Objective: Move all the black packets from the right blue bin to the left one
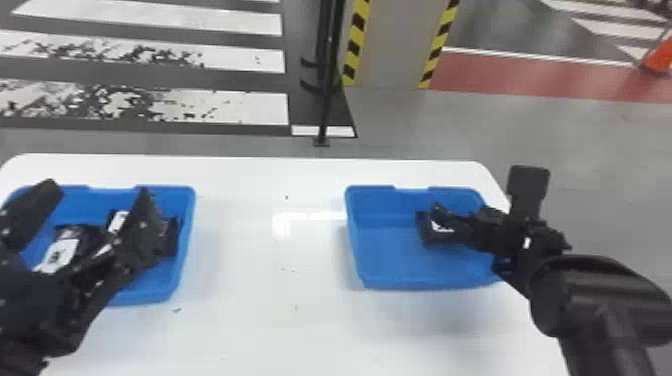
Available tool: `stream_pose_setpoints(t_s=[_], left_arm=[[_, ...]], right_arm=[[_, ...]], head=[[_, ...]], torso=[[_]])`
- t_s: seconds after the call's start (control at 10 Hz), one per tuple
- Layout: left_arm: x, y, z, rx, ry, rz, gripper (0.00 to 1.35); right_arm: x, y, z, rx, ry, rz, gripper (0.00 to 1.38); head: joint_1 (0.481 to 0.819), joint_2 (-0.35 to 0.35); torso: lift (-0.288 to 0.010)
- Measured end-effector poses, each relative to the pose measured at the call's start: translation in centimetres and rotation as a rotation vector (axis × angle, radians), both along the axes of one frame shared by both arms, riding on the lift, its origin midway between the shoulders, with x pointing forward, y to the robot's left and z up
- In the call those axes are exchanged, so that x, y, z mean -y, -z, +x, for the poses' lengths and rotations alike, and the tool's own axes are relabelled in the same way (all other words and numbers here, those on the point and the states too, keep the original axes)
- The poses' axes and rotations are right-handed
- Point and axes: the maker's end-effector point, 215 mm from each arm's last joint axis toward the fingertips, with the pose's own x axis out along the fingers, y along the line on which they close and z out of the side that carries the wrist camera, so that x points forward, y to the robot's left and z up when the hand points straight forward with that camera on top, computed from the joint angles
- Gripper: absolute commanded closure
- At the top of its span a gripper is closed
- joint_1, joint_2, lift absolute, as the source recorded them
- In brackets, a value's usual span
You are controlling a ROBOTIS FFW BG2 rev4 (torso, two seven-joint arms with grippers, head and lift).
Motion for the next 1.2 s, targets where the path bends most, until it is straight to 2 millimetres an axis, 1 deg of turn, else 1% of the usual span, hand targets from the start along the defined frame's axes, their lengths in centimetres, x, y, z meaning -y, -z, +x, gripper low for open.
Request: stream_pose_setpoints(t_s=[0.2,0.4,1.0,1.1,1.2], left_arm=[[0.0,0.1,0.0,-0.004,0.002,0.001,0.22],[0.0,0.2,0.0,-0.006,0.005,0.002,0.22],[0.0,0.2,0.0,-0.007,0.009,0.004,0.22],[0.0,0.2,0.0,-0.007,0.009,0.003,0.22],[0.0,0.3,0.0,-0.008,0.009,0.002,0.22]], right_arm=[[0.7,2.0,-0.3,-0.054,0.042,0.000,0.14],[0.8,3.9,-0.6,-0.097,0.055,0.018,0.14],[0.9,5.8,-0.8,-0.137,0.068,0.044,0.15],[0.8,6.1,-0.9,-0.144,0.069,0.053,0.16],[0.7,6.4,-0.9,-0.151,0.071,0.062,0.21]], head=[[0.695,-0.203],[0.695,-0.206],[0.695,-0.208],[0.695,-0.207],[0.695,-0.206]], torso=[[-0.140],[-0.140],[-0.140],[-0.140],[-0.140]])
